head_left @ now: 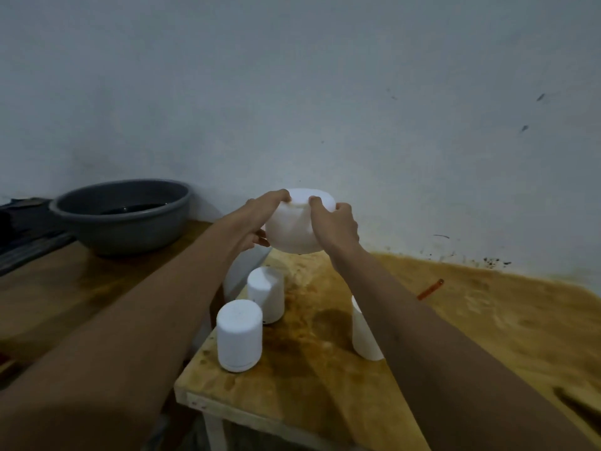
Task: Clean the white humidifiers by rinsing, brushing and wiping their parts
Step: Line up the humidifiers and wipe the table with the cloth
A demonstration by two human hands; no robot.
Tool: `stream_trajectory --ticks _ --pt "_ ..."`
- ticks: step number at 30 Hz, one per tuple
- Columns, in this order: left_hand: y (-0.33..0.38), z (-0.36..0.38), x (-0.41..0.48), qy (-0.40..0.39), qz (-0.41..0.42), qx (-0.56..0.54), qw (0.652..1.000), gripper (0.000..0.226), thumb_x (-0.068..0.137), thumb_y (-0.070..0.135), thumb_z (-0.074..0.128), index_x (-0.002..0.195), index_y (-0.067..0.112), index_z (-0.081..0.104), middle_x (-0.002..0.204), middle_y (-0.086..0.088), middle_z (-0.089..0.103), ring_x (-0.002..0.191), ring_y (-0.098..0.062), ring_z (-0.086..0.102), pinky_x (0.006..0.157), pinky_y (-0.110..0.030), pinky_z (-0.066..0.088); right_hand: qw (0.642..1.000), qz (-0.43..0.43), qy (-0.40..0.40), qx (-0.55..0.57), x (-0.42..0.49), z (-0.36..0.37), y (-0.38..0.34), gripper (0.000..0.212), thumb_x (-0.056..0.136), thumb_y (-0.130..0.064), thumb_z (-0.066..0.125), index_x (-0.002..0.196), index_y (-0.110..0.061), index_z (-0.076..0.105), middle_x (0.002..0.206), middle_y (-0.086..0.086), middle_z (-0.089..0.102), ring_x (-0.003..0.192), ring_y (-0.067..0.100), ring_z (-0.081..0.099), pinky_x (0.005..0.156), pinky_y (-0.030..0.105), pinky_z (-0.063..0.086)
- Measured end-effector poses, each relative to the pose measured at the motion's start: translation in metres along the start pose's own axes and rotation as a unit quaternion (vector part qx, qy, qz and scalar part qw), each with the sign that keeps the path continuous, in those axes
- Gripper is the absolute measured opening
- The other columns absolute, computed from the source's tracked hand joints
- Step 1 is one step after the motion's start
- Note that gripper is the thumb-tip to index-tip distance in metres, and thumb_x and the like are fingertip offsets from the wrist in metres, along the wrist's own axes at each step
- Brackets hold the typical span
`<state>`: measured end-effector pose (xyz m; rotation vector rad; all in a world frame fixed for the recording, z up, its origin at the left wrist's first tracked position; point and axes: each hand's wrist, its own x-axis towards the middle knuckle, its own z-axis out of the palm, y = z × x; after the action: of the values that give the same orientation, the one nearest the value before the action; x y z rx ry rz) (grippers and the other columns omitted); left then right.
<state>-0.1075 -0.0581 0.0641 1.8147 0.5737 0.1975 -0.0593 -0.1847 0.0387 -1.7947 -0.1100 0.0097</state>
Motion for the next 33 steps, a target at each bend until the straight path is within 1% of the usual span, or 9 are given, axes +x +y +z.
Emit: stream_trajectory --ticks 3,8,12,14,18,21,25,28,33 --pt "-0.016 0.001 0.031 -0.009 -0.014 0.007 1.000 0.054 0.082 0.057 0.054 0.119 0.018 0.049 0.099 -0.014 0.063 0.082 -0.026 0.063 0.070 -0.032 0.045 0.999 0.034 0.007 -0.010 0.023 0.025 0.019 0.067 0.088 -0.057 0.048 0.142 -0.021 0.035 0.134 0.011 0.046 0.120 0.034 0.046 0.096 0.047 0.047" --pt "-0.045 0.009 0.067 -0.034 -0.061 0.011 0.998 0.053 0.084 0.055 0.056 0.121 0.018 0.045 0.102 -0.016 0.061 0.094 -0.030 0.065 0.070 -0.032 0.047 0.996 0.074 0.022 -0.035 0.048 0.050 0.048 0.063 0.091 -0.055 0.048 0.143 -0.021 0.035 0.135 0.012 0.044 0.122 0.032 0.042 0.087 0.042 0.044" --pt "-0.065 0.013 0.084 -0.045 -0.081 0.004 0.996 0.054 0.083 0.054 0.057 0.123 0.020 0.044 0.104 -0.019 0.062 0.093 -0.032 0.066 0.079 -0.035 0.055 0.993 0.106 0.024 -0.042 0.056 0.061 0.066 0.066 0.090 -0.054 0.049 0.144 -0.020 0.031 0.138 0.012 0.043 0.124 0.033 0.042 0.094 0.045 0.047" --pt "-0.072 0.016 0.091 -0.044 -0.093 0.003 0.995 0.058 0.082 0.054 0.059 0.125 0.019 0.044 0.108 -0.019 0.061 0.093 -0.033 0.066 0.080 -0.036 0.055 0.992 0.114 0.028 -0.037 0.056 0.065 0.075 0.068 0.090 -0.054 0.050 0.144 -0.018 0.030 0.138 0.012 0.044 0.125 0.033 0.044 0.094 0.045 0.048" --pt "-0.078 0.018 0.094 -0.045 -0.097 0.002 0.994 0.063 0.082 0.051 0.061 0.133 0.019 0.043 0.117 -0.019 0.058 0.098 -0.033 0.064 0.074 -0.035 0.054 0.992 0.118 0.040 -0.018 0.053 0.070 0.089 0.062 0.087 -0.055 0.051 0.135 -0.019 0.035 0.132 0.009 0.049 0.119 0.032 0.048 0.092 0.045 0.050" --pt "-0.080 0.017 0.094 -0.042 -0.096 0.002 0.994 0.069 0.082 0.050 0.061 0.140 0.019 0.039 0.120 -0.019 0.057 0.096 -0.032 0.063 0.068 -0.034 0.052 0.993 0.111 0.039 -0.012 0.051 0.071 0.092 0.060 0.087 -0.054 0.052 0.135 -0.021 0.036 0.132 0.008 0.050 0.119 0.031 0.049 0.093 0.046 0.051" --pt "-0.083 0.016 0.092 -0.039 -0.087 0.009 0.995 0.074 0.083 0.051 0.062 0.144 0.021 0.036 0.122 -0.018 0.057 0.097 -0.032 0.063 0.071 -0.034 0.054 0.995 0.097 0.037 -0.003 0.047 0.069 0.096 0.059 0.089 -0.053 0.052 0.138 -0.026 0.037 0.136 0.008 0.042 0.120 0.030 0.047 0.092 0.043 0.051" --pt "-0.083 0.016 0.088 -0.036 -0.087 0.022 0.995 0.073 0.085 0.051 0.062 0.146 0.020 0.035 0.125 -0.018 0.055 0.095 -0.030 0.061 0.065 -0.032 0.050 0.994 0.085 0.049 -0.037 0.044 0.068 0.099 0.060 0.090 -0.055 0.052 0.141 -0.026 0.038 0.137 0.009 0.034 0.123 0.030 0.041 0.086 0.037 0.046" --pt "-0.083 0.017 0.084 -0.024 -0.090 0.037 0.995 0.071 0.087 0.050 0.062 0.145 0.017 0.038 0.127 -0.017 0.055 0.091 -0.027 0.060 0.061 -0.031 0.047 0.995 0.081 0.038 -0.034 0.038 0.067 0.095 0.063 0.093 -0.055 0.049 0.145 -0.023 0.034 0.142 0.009 0.036 0.125 0.031 0.045 0.097 0.044 0.049"
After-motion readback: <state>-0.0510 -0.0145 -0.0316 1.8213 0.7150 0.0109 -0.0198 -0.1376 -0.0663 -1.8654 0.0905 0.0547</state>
